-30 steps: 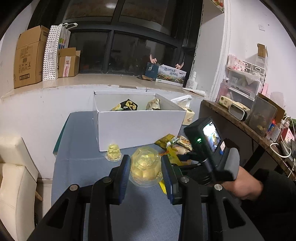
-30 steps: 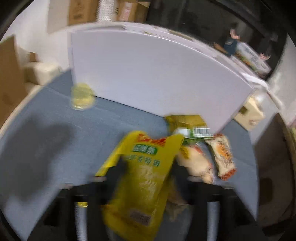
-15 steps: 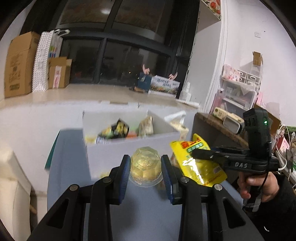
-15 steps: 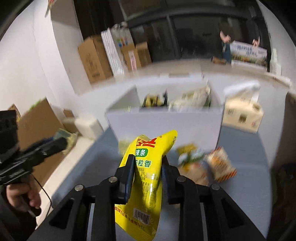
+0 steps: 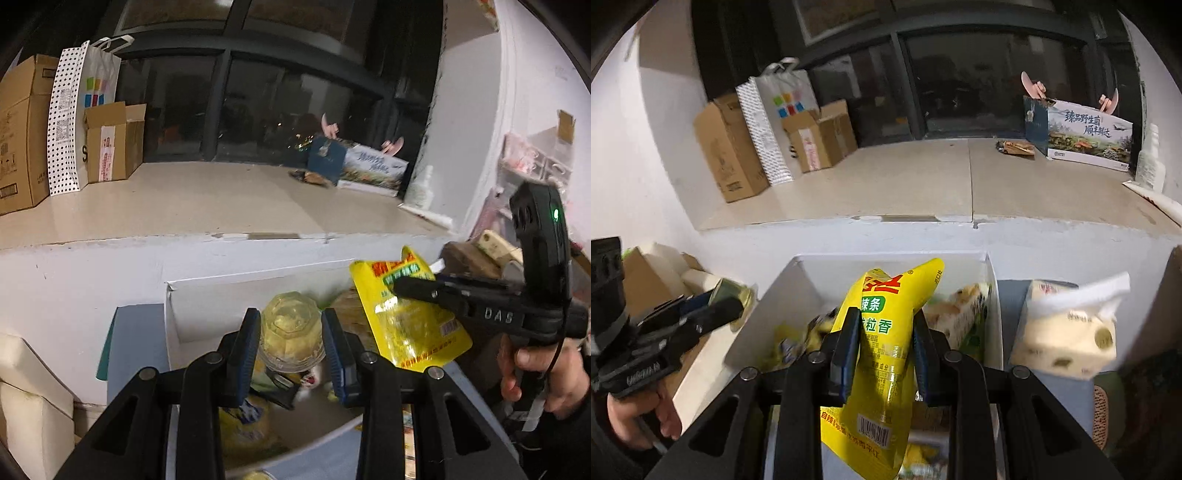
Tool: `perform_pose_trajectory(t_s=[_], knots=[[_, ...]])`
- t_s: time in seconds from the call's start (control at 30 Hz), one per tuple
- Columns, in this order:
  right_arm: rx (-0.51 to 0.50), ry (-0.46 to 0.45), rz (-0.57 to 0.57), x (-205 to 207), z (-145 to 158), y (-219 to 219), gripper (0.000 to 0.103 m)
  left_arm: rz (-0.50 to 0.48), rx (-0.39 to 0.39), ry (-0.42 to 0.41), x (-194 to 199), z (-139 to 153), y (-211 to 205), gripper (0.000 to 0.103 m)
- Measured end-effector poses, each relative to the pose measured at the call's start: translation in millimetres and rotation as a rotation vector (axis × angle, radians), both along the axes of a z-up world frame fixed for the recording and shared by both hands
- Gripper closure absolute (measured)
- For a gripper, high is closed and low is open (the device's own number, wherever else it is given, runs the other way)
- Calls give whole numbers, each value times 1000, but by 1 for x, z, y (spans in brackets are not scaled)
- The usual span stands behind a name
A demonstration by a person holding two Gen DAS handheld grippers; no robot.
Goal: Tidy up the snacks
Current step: 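Drop the jelly cup and yellow sauce packet into the box with both tools, then grasp the second jelly cup with the left tool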
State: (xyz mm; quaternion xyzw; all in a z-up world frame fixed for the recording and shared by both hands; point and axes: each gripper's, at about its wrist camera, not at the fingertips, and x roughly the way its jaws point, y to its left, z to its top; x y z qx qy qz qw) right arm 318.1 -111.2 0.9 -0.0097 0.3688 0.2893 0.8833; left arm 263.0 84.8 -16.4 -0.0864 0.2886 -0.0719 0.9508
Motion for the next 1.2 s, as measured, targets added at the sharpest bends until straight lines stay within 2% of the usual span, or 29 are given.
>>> perform_pose_trajectory(t_s=[0.03, 0.07, 0.1, 0.13, 0.17, 0.23, 0.33, 0.53, 0.7, 0.8, 0.93, 1.03, 1.2], knots=[[-5, -1, -2, 4, -1, 4, 75, 11, 0, 10, 5, -3, 2, 64], [-6, -4, -2, 9, -2, 8, 68, 19, -10, 43, 14, -9, 7, 61], [-12, -3, -13, 15, -3, 12, 43, 25, -26, 65, 19, -13, 11, 40], [-16, 5, -23, 19, -4, 15, 25, 37, -40, 81, 22, -17, 15, 7], [-12, -2, -32, 21, -4, 15, 1, 54, -51, 80, 21, -20, 19, 0], [14, -46, -58, 18, 1, 11, 0, 64, -58, 75, 15, -25, 25, 0], [13, -48, -57, 10, 4, 7, 0, 70, -39, 80, 9, -26, 27, 0], [41, -89, -42, -19, 15, -6, 0, 68, -22, 55, -8, -13, 25, 0], [85, -124, 13, -60, 27, -19, 0, 55, 4, 6, -45, -2, 13, 0], [115, -165, 55, -98, 28, -30, 0, 49, 19, -13, -74, -5, 5, 0], [147, -194, 86, -148, 18, -48, 0, 57, 40, -9, -116, -26, -7, 0], [177, -196, 77, -185, 1, -66, 0, 84, 65, 51, -139, -59, -14, 0], [156, -228, 2, -239, -30, -87, 0, 111, 7, 122, -157, -100, -17, 0]])
